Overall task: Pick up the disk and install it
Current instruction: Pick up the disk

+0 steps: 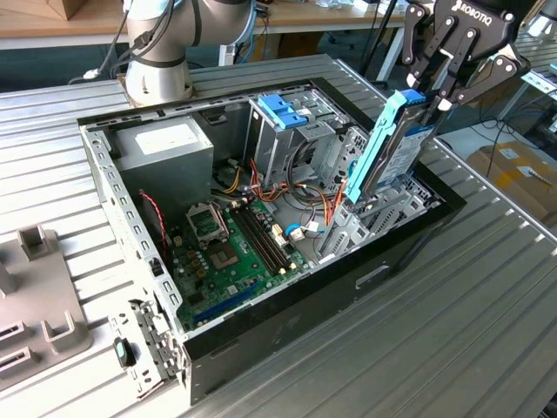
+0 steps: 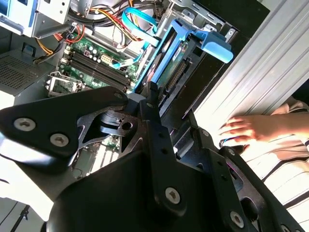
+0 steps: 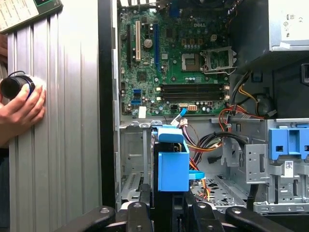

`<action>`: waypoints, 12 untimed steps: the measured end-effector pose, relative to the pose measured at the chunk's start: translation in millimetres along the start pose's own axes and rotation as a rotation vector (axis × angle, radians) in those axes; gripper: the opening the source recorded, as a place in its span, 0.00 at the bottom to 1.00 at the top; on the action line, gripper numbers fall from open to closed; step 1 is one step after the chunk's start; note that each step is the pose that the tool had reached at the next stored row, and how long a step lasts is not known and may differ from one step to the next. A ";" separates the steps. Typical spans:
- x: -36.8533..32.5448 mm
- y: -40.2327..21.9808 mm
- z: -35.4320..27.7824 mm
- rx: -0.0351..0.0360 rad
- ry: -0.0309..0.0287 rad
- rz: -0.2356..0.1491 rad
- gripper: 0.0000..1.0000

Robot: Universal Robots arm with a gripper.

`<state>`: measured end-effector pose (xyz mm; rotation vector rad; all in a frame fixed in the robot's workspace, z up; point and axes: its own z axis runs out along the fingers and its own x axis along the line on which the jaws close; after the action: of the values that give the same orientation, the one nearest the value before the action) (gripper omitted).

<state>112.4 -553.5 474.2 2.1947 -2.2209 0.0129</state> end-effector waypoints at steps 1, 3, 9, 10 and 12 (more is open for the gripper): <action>0.0 -1.0 0.6 0.0000 0.0021 0.000 0.35; 0.0 -1.1 0.9 0.0001 0.0026 -0.002 0.35; 0.1 -1.3 4.3 0.0003 0.0029 -0.017 0.35; 0.1 -1.3 4.4 0.0004 0.0030 -0.017 0.35; 0.1 -1.3 4.7 0.0004 0.0029 -0.017 0.35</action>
<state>113.6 -553.7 469.5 2.2122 -2.2008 0.0162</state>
